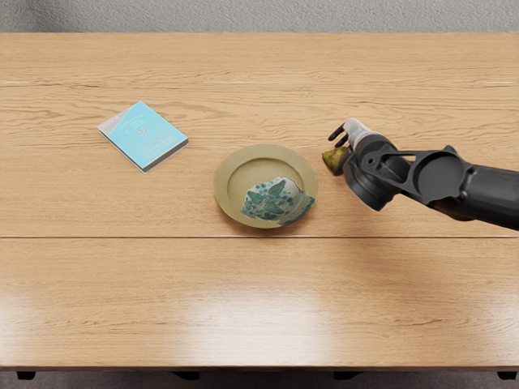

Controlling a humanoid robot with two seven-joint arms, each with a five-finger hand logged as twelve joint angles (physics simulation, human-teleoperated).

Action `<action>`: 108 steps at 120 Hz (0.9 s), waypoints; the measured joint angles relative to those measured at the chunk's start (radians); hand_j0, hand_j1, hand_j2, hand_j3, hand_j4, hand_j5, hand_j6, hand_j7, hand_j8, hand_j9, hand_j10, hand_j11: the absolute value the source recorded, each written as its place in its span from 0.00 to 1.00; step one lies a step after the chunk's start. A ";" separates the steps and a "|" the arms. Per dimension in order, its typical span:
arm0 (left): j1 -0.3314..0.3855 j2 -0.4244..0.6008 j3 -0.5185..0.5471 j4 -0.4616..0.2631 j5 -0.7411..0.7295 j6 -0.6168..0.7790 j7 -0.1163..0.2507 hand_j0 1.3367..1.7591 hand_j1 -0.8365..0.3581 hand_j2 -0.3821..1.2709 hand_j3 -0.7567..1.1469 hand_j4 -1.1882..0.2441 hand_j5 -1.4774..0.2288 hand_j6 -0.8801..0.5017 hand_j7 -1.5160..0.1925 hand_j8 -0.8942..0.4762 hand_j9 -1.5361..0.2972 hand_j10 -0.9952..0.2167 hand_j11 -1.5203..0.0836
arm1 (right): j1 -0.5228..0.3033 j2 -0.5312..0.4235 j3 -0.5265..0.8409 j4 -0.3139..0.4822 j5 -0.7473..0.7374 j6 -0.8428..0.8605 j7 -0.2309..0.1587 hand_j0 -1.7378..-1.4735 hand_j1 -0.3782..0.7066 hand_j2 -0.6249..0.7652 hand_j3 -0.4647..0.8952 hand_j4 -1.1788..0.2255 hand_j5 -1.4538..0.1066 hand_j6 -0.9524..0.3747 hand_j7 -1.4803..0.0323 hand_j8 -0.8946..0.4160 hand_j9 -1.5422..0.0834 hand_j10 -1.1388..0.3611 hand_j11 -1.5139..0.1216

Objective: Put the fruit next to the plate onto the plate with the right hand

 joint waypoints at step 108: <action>0.000 0.000 0.000 0.000 0.000 0.000 0.000 0.76 0.97 0.23 0.40 0.81 0.85 0.62 0.87 0.64 0.82 0.80 0.93 | -0.025 0.004 0.006 -0.014 -0.011 -0.002 0.007 0.37 0.59 0.53 0.34 0.30 0.33 0.47 0.34 0.43 0.35 0.36 0.32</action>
